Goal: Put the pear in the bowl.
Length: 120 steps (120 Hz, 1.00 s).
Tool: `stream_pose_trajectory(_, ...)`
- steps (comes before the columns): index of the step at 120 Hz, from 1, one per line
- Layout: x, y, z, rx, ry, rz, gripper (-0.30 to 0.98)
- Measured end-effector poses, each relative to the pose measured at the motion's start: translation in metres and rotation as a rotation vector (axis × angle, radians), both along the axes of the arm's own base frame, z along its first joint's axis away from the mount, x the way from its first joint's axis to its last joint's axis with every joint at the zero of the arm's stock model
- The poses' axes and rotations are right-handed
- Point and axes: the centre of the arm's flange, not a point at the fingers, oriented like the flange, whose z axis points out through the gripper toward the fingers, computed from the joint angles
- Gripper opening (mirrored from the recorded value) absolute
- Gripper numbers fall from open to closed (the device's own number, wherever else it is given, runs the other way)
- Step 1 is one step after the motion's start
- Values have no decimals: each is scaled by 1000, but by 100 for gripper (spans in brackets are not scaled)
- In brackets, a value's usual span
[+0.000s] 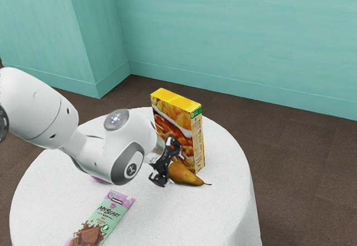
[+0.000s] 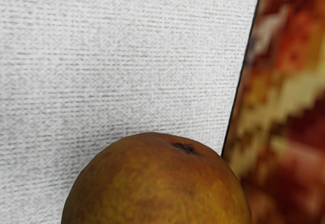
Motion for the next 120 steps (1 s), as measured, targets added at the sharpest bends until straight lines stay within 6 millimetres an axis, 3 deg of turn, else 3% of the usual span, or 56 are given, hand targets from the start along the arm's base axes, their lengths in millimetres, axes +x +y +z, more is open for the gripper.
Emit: stream_pose_trajectory(120,8,-4,-18,19,12,-37,47)
